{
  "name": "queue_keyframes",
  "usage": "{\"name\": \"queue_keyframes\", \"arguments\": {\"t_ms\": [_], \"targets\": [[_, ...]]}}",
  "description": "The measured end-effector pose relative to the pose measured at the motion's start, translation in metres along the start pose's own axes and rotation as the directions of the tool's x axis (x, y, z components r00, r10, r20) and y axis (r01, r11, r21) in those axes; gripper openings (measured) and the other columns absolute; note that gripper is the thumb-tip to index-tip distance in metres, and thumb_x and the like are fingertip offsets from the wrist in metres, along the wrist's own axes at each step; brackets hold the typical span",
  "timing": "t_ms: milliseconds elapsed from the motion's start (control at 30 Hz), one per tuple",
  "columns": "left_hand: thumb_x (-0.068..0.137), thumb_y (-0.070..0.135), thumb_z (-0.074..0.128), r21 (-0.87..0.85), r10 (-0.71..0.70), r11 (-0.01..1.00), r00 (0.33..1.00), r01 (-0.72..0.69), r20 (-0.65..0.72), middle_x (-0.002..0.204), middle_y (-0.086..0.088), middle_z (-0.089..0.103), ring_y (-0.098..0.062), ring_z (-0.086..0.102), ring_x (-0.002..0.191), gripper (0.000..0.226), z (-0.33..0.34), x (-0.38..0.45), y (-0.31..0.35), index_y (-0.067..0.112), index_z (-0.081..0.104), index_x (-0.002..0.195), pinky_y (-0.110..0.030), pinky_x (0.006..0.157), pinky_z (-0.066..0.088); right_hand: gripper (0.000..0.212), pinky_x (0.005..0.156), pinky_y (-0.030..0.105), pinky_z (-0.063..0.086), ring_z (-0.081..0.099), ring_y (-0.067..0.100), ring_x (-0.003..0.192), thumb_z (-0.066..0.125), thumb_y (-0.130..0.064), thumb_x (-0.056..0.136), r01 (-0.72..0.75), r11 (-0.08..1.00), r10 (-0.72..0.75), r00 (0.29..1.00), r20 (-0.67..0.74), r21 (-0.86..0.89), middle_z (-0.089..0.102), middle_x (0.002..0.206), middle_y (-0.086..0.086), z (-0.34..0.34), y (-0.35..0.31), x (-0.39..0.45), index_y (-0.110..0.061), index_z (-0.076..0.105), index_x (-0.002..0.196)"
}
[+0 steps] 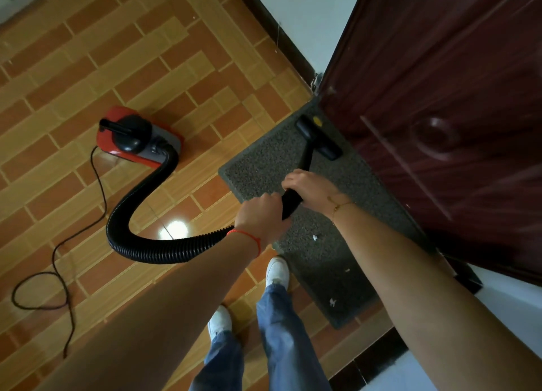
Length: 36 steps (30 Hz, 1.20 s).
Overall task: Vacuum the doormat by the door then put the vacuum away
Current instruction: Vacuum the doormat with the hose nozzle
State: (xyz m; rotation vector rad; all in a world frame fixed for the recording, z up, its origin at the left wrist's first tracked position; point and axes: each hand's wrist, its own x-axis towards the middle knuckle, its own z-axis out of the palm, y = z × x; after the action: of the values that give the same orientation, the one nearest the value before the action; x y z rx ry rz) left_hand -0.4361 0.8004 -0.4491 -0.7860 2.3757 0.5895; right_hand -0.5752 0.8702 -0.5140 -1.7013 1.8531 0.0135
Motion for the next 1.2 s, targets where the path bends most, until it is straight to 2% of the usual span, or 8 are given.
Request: {"name": "queue_keyframes", "arguments": {"t_ms": [200,333,533,700,967,1200], "targets": [[0.093,0.037,0.049,0.022,0.028,0.999,1.0,-0.028,-0.005,0.067,0.004,0.044,-0.017,0.051,0.057,0.024,-0.019,0.033,0.022,0.014,0.052,0.099,-0.028,0.048,0.041,0.029,0.088,0.04,0.052,0.056,0.021,0.112,0.066,0.006,0.078,-0.007,1.0,0.007,1.0,0.001,-0.002,0.062,0.109,0.004,-0.022,0.038,0.007,-0.012,0.06,0.099],[0.092,0.037,0.051,0.043,0.033,0.999,0.999,-0.033,-0.007,0.066,0.005,0.043,-0.013,0.046,0.052,0.027,-0.026,0.046,0.028,0.013,0.052,0.104,-0.025,0.043,0.034,0.027,0.086,0.035,0.049,0.058,0.022,0.109,0.064,0.007,0.078,-0.014,1.0,0.015,1.0,-0.013,0.021,0.062,0.109,0.004,-0.031,0.05,0.009,-0.011,0.061,0.098],[0.091,0.039,0.05,0.041,0.011,0.999,1.0,-0.011,-0.002,0.066,0.005,0.046,-0.01,0.046,0.05,0.022,-0.031,0.039,0.021,0.017,0.046,0.092,-0.023,0.04,0.033,0.028,0.085,0.034,0.048,0.058,0.021,0.108,0.063,0.006,0.08,-0.011,1.0,0.011,1.0,-0.001,0.013,0.062,0.11,0.004,-0.033,0.041,0.014,-0.012,0.061,0.1],[0.09,0.04,0.051,0.058,0.0,0.998,1.0,-0.001,0.019,0.068,0.005,0.05,-0.012,0.051,0.054,0.022,-0.029,0.018,0.003,0.018,0.05,0.094,-0.024,0.042,0.035,0.026,0.082,0.041,0.053,0.061,0.022,0.1,0.058,0.007,0.081,-0.004,0.999,0.004,1.0,-0.009,0.053,0.063,0.102,0.002,-0.023,0.015,0.013,-0.015,0.061,0.093],[0.089,0.036,0.051,0.062,-0.004,0.998,0.999,0.0,0.052,0.068,0.003,0.054,-0.015,0.056,0.057,0.018,-0.022,-0.037,-0.045,0.019,0.053,0.09,-0.026,0.046,0.045,0.018,0.073,0.04,0.055,0.064,0.023,0.091,0.056,0.002,0.084,0.01,0.997,-0.01,1.0,-0.009,0.081,0.063,0.098,0.003,-0.004,-0.057,0.016,-0.014,0.062,0.09],[0.089,0.041,0.05,0.149,0.029,0.988,0.997,-0.039,0.073,0.069,0.003,0.052,-0.013,0.049,0.052,0.025,0.0,-0.088,-0.106,0.019,0.055,0.099,-0.024,0.041,0.034,0.016,0.065,0.032,0.048,0.064,0.022,0.09,0.058,0.0,0.085,-0.011,0.997,0.009,1.0,0.025,0.08,0.064,0.098,0.002,0.028,-0.134,0.023,-0.015,0.061,0.09]]}}
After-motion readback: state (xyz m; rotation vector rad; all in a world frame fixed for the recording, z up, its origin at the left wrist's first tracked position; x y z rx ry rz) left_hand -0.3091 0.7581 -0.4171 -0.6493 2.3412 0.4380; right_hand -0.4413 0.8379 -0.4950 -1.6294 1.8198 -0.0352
